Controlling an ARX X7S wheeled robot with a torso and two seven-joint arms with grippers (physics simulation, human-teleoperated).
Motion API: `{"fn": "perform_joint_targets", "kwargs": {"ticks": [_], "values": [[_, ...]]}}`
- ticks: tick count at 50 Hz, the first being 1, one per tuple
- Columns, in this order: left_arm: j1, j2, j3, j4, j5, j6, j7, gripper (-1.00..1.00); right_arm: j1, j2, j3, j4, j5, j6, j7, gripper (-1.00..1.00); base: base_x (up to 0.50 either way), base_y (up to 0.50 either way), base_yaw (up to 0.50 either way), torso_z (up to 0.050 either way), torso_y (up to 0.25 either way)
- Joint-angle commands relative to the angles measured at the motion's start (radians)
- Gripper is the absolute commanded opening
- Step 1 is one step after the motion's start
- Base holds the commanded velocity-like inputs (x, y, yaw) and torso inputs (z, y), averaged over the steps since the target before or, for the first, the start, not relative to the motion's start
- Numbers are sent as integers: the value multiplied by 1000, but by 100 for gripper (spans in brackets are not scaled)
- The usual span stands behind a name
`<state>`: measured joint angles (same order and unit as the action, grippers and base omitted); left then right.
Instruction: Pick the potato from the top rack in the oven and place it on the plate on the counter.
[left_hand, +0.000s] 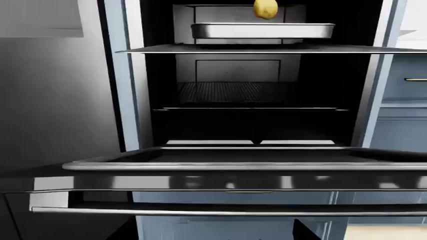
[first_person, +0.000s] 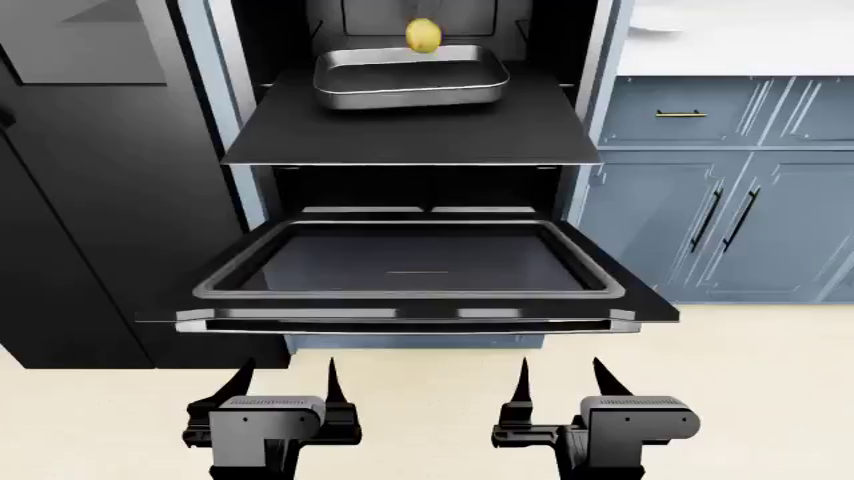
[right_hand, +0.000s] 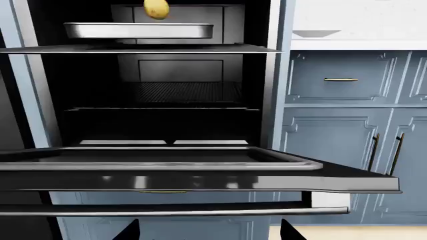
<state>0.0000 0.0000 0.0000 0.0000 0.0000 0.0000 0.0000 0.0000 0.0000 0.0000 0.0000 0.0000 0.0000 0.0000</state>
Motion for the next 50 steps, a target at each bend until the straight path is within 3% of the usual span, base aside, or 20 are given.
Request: {"fn": "perform_joint_targets", "kwargs": {"ticks": [1, 8, 15, 18, 25, 28, 32, 33, 36, 38, 39, 40, 50], "values": [[1, -16, 20, 8, -17, -5, -17, 100, 1, 15, -19, 1, 16, -1, 20, 100, 0, 0, 0, 0, 0], [-3, -40, 46, 10, -40, 0, -43, 100, -2, 38, -46, -10, 44, -2, 45, 100, 0, 0, 0, 0, 0], [7, -59, 67, 181, -66, -105, -56, 100, -11, 52, -66, -91, 68, 17, 56, 100, 0, 0, 0, 0, 0], [-9, -85, 88, 408, -56, -263, -61, 100, -26, 63, -79, -307, 84, 127, 65, 100, 0, 0, 0, 0, 0], [-80, -114, 104, 736, -55, -548, -81, 100, -22, 81, -94, -493, 108, 234, 81, 100, 0, 0, 0, 0, 0], [-160, -128, 109, 940, -65, -738, -80, 100, -9, 89, -99, -646, 127, 315, 92, 100, 0, 0, 0, 0, 0], [-239, -160, 100, 1046, -102, -870, -70, 100, 13, 94, -83, -745, 172, 387, 103, 100, 0, 0, 0, 0, 0], [-255, -187, 103, 1047, -138, -878, -96, 100, 21, 95, -78, -765, 187, 412, 105, 100, 0, 0, 0, 0, 0], [-500, -637, 174, 1047, -588, -823, -546, 100, 118, 123, -10, -895, 298, 604, 118, 100, 0, 0, 0, 0, 0], [-574, -785, 271, 1047, -888, -749, -778, 100, 149, 136, 5, -926, 321, 652, 123, 100, 0, 0, 0, 0, 0], [-598, -825, 308, 1047, -1014, -710, -810, 100, 162, 142, 9, -938, 328, 666, 126, 100, 0, 0, 0, 0, 0], [-632, -863, 355, 1047, -1045, -680, -841, 100, 173, 139, 24, -945, 348, 683, 130, 100, 0, 0, 0, 0, 0], [-906, -1119, 751, 1047, -1123, -387, -970, 100, 222, 166, 106, -1006, 448, 775, 152, 100, 0, 0, 0, 0, 0]]}}
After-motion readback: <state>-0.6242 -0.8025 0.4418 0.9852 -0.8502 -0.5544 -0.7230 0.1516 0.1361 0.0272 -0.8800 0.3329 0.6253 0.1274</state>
